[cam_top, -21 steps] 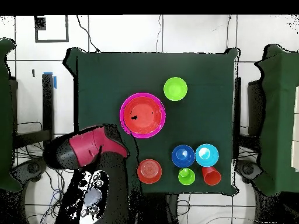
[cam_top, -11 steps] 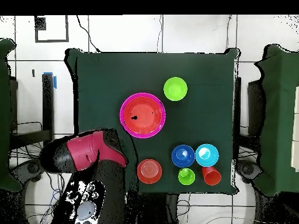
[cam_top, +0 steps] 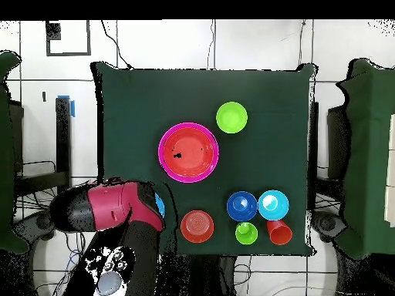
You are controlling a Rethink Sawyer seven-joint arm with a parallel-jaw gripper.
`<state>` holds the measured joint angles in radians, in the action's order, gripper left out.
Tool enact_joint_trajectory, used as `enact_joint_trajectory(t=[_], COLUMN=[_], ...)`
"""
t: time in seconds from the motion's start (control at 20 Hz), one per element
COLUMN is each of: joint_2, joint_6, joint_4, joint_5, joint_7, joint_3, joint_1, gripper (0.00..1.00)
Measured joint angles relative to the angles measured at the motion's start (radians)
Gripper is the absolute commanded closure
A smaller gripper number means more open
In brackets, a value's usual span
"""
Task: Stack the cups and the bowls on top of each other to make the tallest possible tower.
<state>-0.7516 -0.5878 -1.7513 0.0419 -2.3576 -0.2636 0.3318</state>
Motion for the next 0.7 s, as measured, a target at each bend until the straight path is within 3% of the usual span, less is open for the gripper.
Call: enact_joint_trajectory(t=[0.7], joint_2=[0.02], joint_6=[0.0], joint_4=[-0.052], joint_5=[-0.078], joint_7=[-0.183], joint_3=[-0.116], joint_1=[0.13], gripper=[0.0])
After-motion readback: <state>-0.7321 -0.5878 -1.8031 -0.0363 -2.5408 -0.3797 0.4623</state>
